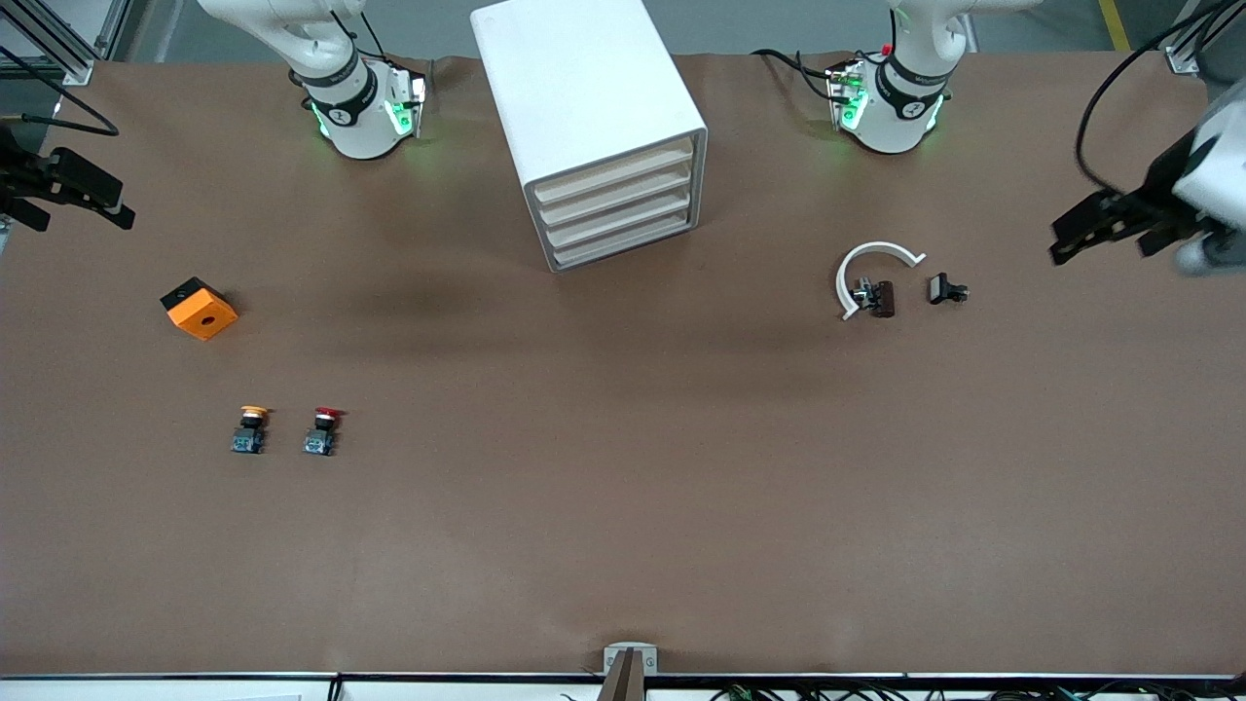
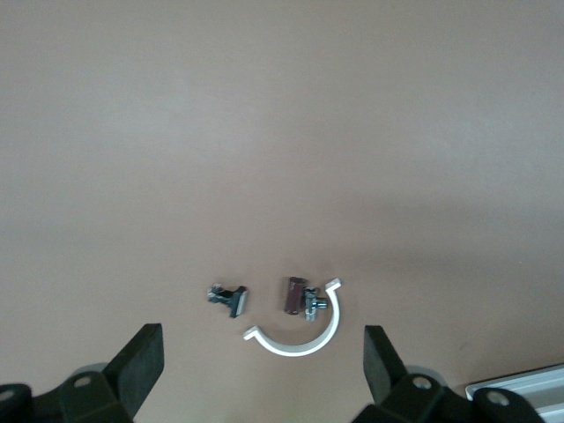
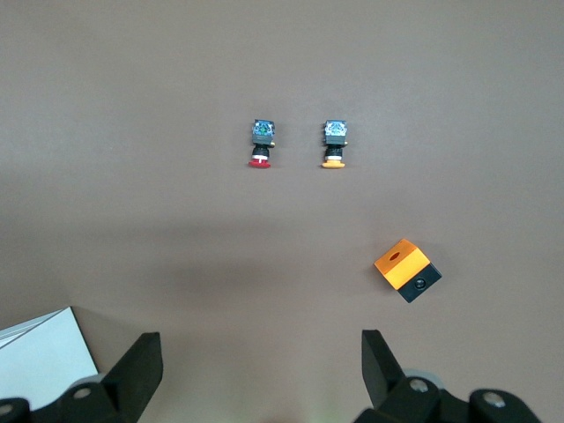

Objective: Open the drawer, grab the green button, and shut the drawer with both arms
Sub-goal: 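Move the left gripper toward the white drawer cabinet, then grasp the drawer front with the left gripper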

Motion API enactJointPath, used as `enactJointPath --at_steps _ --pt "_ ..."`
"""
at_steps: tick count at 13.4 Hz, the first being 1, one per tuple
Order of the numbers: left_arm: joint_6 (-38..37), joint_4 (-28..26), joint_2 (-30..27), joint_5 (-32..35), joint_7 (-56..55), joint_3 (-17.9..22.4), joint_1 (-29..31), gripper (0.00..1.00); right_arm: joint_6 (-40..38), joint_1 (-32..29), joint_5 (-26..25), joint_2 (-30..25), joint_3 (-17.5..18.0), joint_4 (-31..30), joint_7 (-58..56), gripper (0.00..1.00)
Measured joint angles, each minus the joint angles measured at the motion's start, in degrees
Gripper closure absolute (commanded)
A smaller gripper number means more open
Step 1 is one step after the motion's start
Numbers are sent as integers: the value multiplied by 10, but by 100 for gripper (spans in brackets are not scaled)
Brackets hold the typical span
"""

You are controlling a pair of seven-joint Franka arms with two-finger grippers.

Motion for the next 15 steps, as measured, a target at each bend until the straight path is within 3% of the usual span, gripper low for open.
enactJointPath --at_steps 5,8,13,15 --pt "68 -23 114 -26 -77 -51 -31 0 0 0 0 0 0 0 0 0" --pt "95 -24 170 -100 -219 -77 -49 0 0 0 0 0 0 0 0 0" --pt "130 -23 227 -243 -393 -80 -90 0 0 0 0 0 -1 0 0 0" --pt "131 -23 251 -263 -470 -80 -102 0 0 -1 0 0 -1 0 0 0"
